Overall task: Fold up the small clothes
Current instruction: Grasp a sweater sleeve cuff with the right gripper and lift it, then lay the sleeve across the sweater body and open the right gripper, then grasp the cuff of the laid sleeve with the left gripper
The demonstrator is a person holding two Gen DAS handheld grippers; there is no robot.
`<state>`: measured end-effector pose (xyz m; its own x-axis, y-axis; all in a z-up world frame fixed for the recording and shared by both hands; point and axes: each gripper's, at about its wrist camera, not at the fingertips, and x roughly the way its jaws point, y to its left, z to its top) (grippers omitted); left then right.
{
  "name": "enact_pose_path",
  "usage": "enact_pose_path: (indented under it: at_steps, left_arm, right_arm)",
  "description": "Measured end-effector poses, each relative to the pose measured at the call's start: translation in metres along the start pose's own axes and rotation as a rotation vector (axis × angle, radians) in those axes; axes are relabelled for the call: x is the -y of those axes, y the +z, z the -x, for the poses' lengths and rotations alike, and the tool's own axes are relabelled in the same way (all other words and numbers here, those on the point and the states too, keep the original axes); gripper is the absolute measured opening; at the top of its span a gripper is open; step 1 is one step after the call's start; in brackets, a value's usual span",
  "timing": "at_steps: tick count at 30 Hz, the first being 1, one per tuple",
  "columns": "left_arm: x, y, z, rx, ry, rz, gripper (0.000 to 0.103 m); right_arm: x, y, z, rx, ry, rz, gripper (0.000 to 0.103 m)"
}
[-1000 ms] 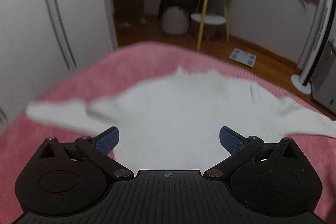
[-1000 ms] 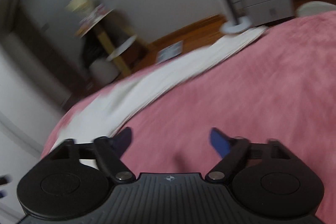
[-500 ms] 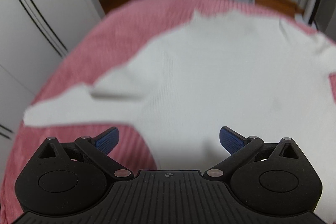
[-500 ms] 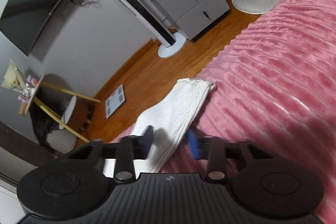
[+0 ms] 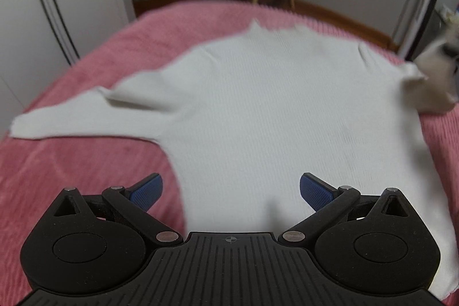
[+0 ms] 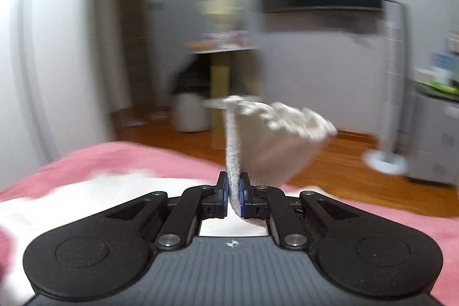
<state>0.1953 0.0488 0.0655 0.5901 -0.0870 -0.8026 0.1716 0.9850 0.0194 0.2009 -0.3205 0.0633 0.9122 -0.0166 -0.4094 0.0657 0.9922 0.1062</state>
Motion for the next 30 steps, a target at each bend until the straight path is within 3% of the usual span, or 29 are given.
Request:
enact_pose_path:
  at_steps: [1,3,6,10,15,17,20,24,27,30]
  left_arm:
    - [-0.006,-0.002,0.008,0.023,0.008,0.015,0.103]
    - [-0.019,-0.003,0.020,0.052,0.015,0.051,0.103]
    - [-0.026,0.006,0.032,0.079,0.014,0.048,0.103]
    - [-0.007,0.037,0.025,0.050,-0.044,-0.038,0.103]
    - [0.034,0.069,-0.027,-0.009,-0.169,0.024,0.103]
    - [0.054,0.073,-0.058,-0.053,-0.188,0.047,0.103]
    - [0.077,0.075,-0.101,-0.089,-0.223,0.098,0.103]
    - [0.094,0.072,-0.140,-0.115,-0.269,0.143,0.102]
    - [0.099,0.067,-0.158,-0.155,-0.325,0.177,0.076]
    - [0.103,0.066,-0.166,-0.145,-0.362,0.210,0.074]
  right_arm:
    - [-0.025,-0.002,-0.002,-0.021,0.058,0.029,0.039]
    - [-0.057,-0.012,0.001,-0.048,0.124,0.042,0.062]
    - [-0.069,-0.033,0.013,-0.078,0.132,0.026,0.061]
    - [-0.042,-0.068,0.029,-0.176,0.071,-0.074,0.054]
    - [-0.026,-0.122,0.067,-0.192,-0.060,-0.193,0.054]
    - [-0.017,-0.141,0.075,-0.184,-0.077,-0.241,0.054]
    - [-0.010,-0.149,0.064,-0.219,-0.038,-0.233,0.054]
    - [-0.009,-0.148,0.060,-0.180,0.045,-0.224,0.054]
    - [-0.007,-0.148,0.055,-0.185,0.096,-0.223,0.057]
    - [-0.003,-0.150,0.053,-0.188,0.130,-0.254,0.060]
